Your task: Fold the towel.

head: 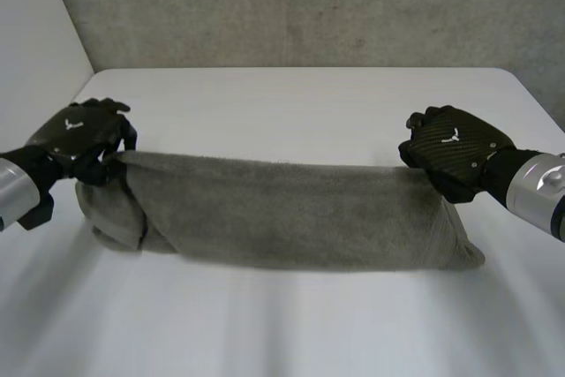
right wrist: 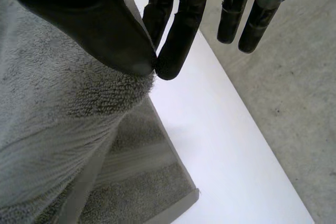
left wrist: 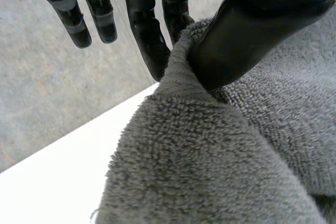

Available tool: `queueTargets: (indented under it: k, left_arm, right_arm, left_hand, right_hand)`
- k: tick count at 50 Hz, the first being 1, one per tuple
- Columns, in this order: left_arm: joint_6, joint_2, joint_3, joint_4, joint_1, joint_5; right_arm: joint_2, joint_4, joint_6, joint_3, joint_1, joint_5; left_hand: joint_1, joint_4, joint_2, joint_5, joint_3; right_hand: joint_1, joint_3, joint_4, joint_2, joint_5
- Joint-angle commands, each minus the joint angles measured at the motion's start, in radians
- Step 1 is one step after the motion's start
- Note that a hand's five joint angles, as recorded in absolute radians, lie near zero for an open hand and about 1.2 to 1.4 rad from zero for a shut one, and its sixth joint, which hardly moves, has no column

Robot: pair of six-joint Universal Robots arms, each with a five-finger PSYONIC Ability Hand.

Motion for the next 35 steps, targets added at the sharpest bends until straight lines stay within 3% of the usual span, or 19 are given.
queueTargets:
  k: [1,8,13,17,23,26,27,34,35]
  left_arm:
    - [0.053,-0.091,0.036,0.005,-0.013,-0.005]
    - [0.056,-0.118,0.051,0.01,-0.015,-0.005]
    - [0.058,-0.138,0.048,0.01,-0.013,-0.003]
    - [0.058,-0.158,0.048,0.011,-0.013,-0.002]
    - [0.058,-0.17,0.053,0.022,-0.012,-0.002]
    - [0.058,-0.173,0.053,0.034,-0.007,-0.003]
    - [0.059,-0.174,0.053,0.042,-0.006,-0.005]
    - [0.058,-0.181,0.051,0.054,-0.004,-0.023]
    - [0.058,-0.181,0.05,0.053,-0.004,-0.028]
  right_arm:
    - [0.08,-0.043,0.004,-0.025,0.007,-0.007]
    - [0.123,-0.048,0.003,-0.037,-0.002,-0.021]
    - [0.163,-0.038,-0.002,-0.008,-0.005,-0.09]
    - [0.204,-0.029,-0.013,0.041,-0.008,-0.194]
    - [0.212,0.006,-0.086,0.038,-0.036,-0.245]
    - [0.199,0.078,-0.135,0.015,-0.071,-0.247]
    - [0.196,0.122,-0.152,-0.003,-0.089,-0.248]
    - [0.193,0.268,-0.23,-0.039,-0.155,-0.265]
    - [0.195,0.268,-0.27,-0.034,-0.158,-0.273]
  left_hand:
    - [0.119,-0.066,0.056,0.075,-0.057]
    - [0.119,-0.066,0.056,0.075,-0.057]
    - [0.119,-0.066,0.056,0.075,-0.057]
    - [0.119,-0.066,0.056,0.075,-0.057]
    - [0.119,-0.066,0.056,0.075,-0.057]
    - [0.119,-0.066,0.056,0.075,-0.057]
    - [0.119,-0.066,0.056,0.075,-0.057]
    - [0.119,-0.066,0.056,0.075,-0.057]
    - [0.119,-0.066,0.056,0.075,-0.057]
  right_hand:
    - [0.085,-0.052,-0.076,0.086,0.057]
    - [0.085,-0.052,-0.076,0.086,0.057]
    - [0.085,-0.052,-0.076,0.086,0.057]
    - [-0.177,-0.052,-0.076,-0.176,-0.205]
    - [-0.348,-0.052,-0.076,-0.347,-0.376]
    - [-0.152,-0.052,-0.076,-0.15,-0.179]
    - [0.063,-0.052,-0.076,0.065,0.036]
    - [0.085,-0.052,-0.076,0.086,0.057]
    - [-0.274,-0.052,-0.076,-0.273,-0.302]
